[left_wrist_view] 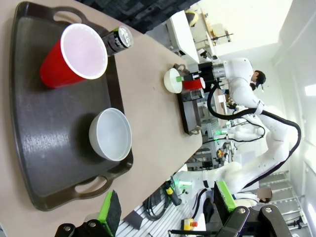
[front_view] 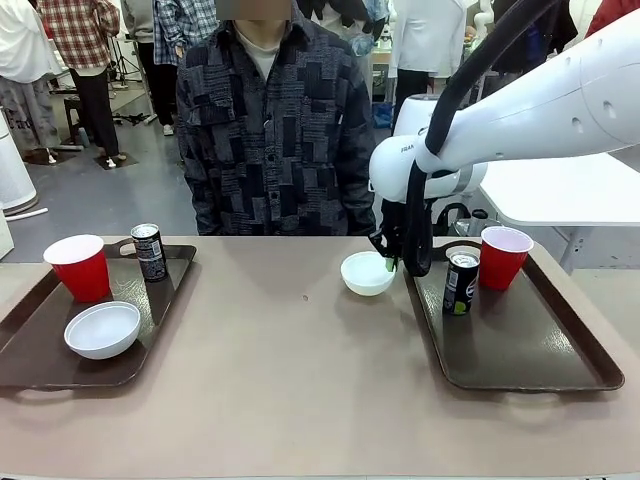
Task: Prepare tableware on both trays.
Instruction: Pick up a Picnic Bowl from the table and place it on a Handle tray.
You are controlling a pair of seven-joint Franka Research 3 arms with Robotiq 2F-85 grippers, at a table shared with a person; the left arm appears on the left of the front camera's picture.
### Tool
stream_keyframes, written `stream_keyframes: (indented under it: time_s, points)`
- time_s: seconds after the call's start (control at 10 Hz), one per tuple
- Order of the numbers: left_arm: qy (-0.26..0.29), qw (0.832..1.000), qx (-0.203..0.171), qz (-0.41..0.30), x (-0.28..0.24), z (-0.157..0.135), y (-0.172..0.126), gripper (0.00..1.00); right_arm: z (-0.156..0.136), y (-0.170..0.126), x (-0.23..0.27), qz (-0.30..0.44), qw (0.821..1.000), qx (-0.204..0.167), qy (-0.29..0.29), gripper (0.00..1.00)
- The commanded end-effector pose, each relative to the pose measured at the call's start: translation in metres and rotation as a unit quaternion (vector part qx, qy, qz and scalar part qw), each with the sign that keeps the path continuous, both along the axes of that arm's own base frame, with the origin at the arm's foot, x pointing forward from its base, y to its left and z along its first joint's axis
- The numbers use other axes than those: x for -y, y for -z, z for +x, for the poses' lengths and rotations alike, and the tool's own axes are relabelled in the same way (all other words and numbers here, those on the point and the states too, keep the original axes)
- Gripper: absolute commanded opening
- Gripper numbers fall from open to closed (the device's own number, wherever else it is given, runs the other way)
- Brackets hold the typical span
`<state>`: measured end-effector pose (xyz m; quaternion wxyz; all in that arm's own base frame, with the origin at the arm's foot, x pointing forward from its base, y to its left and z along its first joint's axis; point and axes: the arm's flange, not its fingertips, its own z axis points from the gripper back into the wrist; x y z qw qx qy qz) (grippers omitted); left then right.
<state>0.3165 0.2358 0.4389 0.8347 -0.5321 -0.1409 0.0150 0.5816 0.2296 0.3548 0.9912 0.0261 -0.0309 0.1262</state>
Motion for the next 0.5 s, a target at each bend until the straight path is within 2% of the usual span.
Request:
stream_keyframes:
  time_s: [0.0, 0.2, 0.4]
  points:
    - [-0.001, 1.000, 0.003, -0.001, 0.000, -0.001, -0.003, 1.00, -0.035, -0.036, 0.004, -0.008, 0.999, 0.008, -0.049, 0.00]
    - [-0.001, 1.000, 0.003, -0.001, 0.000, -0.001, -0.003, 1.00, -0.086, -0.084, 0.016, 0.010, 0.997, 0.027, -0.069, 0.00]
    - [-0.001, 1.000, 0.003, -0.001, 0.000, -0.001, -0.003, 1.00, -0.125, -0.107, 0.035, 0.027, 0.997, 0.037, -0.068, 0.00]
